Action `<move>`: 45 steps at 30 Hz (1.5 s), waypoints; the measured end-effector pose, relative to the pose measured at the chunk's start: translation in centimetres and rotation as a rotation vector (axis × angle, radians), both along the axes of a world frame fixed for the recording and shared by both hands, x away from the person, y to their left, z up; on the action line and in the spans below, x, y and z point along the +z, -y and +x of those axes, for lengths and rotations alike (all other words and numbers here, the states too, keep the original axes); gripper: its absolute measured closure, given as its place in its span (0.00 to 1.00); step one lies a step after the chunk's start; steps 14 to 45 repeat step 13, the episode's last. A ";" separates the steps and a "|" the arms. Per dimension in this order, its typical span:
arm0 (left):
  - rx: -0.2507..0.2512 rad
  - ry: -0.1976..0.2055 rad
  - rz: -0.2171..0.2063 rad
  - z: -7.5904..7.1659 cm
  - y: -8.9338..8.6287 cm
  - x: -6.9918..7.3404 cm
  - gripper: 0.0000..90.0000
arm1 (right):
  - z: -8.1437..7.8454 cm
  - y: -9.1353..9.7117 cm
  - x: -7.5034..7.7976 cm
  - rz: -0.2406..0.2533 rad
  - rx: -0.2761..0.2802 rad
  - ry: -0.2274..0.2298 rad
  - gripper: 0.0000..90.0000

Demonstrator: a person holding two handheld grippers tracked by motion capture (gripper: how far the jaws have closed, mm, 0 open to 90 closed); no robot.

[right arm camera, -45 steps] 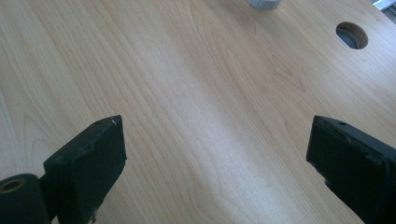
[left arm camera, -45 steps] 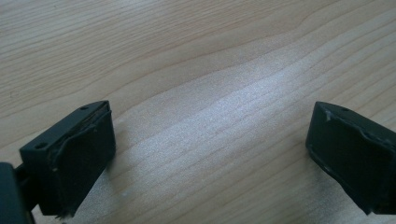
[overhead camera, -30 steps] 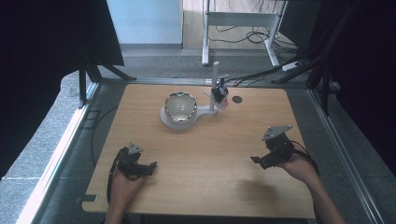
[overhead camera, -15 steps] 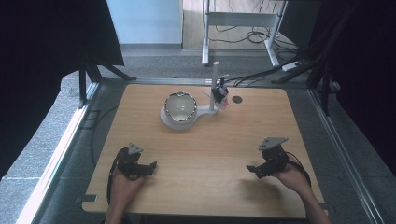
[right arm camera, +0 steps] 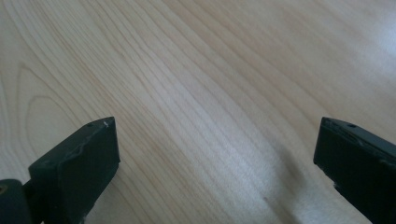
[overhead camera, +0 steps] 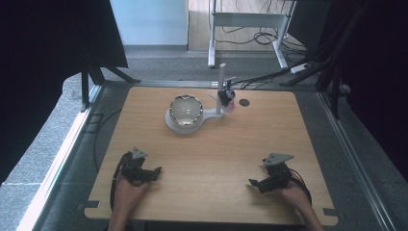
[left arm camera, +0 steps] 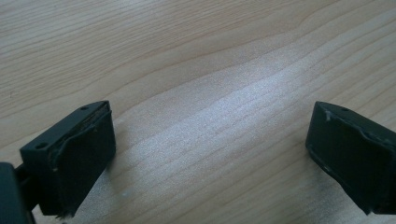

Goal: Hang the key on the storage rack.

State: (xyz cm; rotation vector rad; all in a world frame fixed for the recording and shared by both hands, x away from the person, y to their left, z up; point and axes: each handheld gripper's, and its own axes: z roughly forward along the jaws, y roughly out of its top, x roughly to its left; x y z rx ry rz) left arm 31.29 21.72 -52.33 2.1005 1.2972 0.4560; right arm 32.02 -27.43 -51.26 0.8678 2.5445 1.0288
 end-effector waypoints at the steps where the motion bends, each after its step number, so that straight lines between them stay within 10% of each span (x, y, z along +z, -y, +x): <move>1: 0.000 0.000 0.000 0.0 0.0 0.0 0.02 | 0.0 0.1 -0.2 0.004 -0.005 -0.003 0.00; 45: -0.001 0.001 0.001 0.0 0.0 0.0 0.02 | -0.2 0.3 -0.8 0.010 -0.037 -0.017 0.00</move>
